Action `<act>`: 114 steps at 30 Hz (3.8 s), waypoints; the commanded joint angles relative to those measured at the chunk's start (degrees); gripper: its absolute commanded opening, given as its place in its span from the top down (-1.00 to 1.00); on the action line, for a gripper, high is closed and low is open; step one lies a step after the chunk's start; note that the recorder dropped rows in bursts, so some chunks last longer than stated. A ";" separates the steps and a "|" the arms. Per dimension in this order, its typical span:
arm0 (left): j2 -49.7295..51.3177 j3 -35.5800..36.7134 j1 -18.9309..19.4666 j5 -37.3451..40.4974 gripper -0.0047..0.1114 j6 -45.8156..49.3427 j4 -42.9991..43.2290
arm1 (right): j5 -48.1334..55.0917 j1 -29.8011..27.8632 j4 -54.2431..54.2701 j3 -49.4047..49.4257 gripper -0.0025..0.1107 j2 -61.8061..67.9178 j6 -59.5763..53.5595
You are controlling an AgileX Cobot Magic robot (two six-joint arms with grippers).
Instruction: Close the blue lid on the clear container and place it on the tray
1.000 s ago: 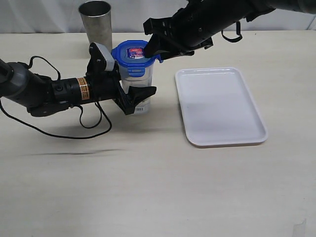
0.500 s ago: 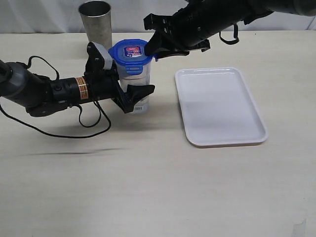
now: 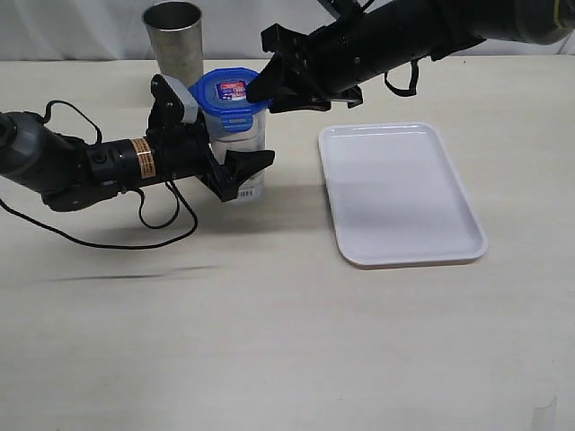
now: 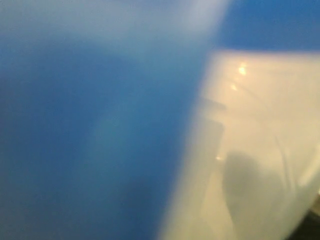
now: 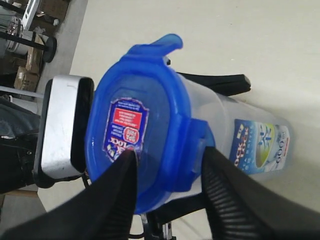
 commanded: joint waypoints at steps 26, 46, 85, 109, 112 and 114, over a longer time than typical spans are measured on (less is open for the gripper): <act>-5.40 8.97 0.82 -8.61 0.92 -1.41 5.73 | 10.09 1.75 -6.96 1.42 -0.06 -8.55 -5.54; -5.40 14.21 0.82 -7.45 0.92 5.02 6.57 | 18.45 4.60 -14.59 1.62 -0.01 -17.39 -13.59; -5.40 14.10 0.82 -9.39 0.92 5.02 6.37 | 0.83 32.50 -71.75 1.63 0.13 -11.61 -1.28; -5.40 14.10 0.82 -9.39 0.92 5.02 6.73 | 1.26 33.74 -87.65 5.04 0.33 -2.27 8.54; -5.40 14.10 0.82 -9.39 0.92 5.02 6.73 | 0.35 33.74 -87.19 5.64 0.38 -2.27 9.58; -5.40 14.10 0.82 -9.39 0.92 5.02 6.73 | 0.76 33.74 -86.29 5.64 0.38 -2.27 9.47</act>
